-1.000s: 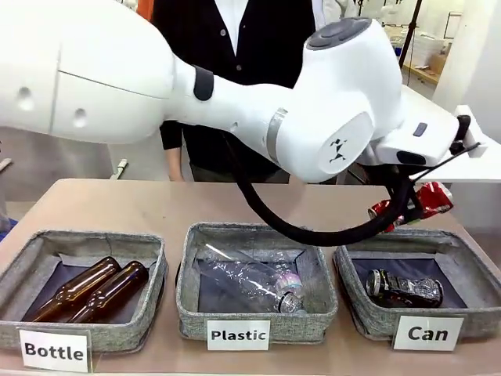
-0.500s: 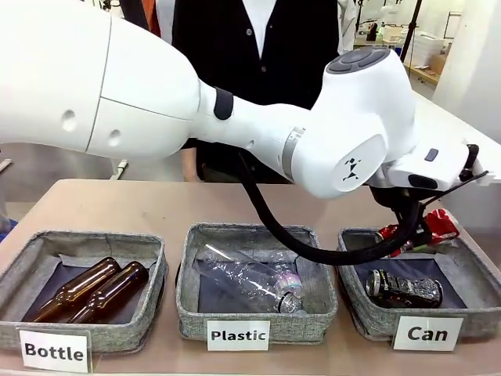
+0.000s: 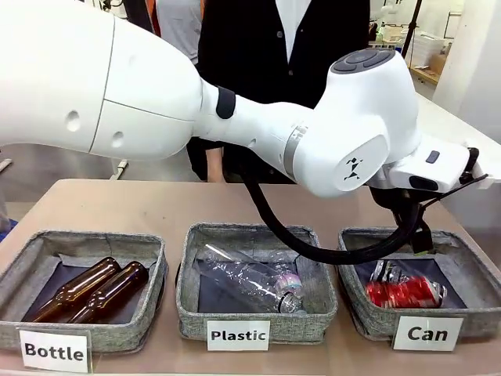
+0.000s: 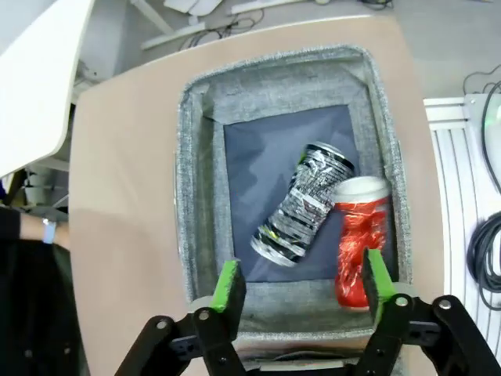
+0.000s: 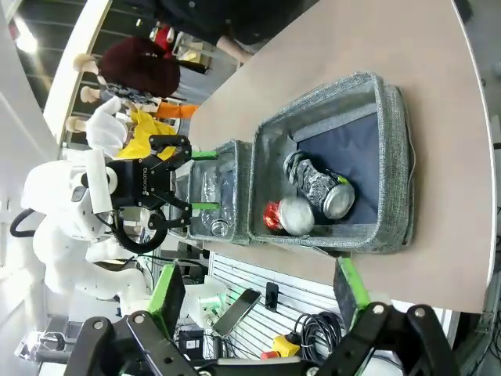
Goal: Sort the can waste into the basket.
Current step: Pick up the can waste from the table and place it in the right Fabric basket.
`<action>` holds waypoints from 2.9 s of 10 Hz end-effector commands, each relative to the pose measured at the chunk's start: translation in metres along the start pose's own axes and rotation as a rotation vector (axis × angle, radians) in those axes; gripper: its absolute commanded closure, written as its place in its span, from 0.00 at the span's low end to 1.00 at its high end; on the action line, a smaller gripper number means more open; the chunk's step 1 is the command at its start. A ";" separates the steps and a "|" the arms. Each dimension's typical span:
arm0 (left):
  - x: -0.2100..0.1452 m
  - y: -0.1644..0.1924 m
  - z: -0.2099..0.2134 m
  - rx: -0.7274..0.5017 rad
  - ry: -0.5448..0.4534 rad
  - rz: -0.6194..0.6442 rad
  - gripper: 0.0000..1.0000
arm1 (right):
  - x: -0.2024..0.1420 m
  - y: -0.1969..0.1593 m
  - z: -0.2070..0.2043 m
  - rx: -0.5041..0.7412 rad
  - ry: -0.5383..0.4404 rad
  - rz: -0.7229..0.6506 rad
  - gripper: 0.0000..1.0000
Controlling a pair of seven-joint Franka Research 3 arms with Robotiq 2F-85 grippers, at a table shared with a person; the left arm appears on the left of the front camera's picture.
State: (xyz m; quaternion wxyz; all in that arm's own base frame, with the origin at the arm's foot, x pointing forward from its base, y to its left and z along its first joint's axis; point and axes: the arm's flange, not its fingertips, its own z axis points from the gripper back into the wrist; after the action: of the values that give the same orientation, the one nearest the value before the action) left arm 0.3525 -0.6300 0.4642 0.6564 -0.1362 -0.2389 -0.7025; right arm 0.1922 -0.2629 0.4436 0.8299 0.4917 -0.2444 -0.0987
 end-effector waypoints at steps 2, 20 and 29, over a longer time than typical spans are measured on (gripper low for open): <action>-0.001 0.000 0.019 0.019 -0.019 0.055 0.00 | 0.000 0.001 0.000 -0.004 0.018 -0.003 0.00; -0.536 0.017 0.341 -0.234 -0.478 1.635 0.52 | 0.042 0.087 -0.344 0.259 0.343 0.026 0.00; -0.561 0.006 0.341 -0.320 -0.520 1.709 0.00 | 0.042 0.077 -0.325 0.290 0.375 0.069 0.00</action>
State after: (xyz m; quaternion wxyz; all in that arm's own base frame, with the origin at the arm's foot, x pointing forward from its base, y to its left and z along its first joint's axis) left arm 0.3724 0.0248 0.4701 0.8515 -0.5144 -0.0882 0.0501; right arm 0.3874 0.0091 0.3932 0.7855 0.6063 -0.1135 0.0501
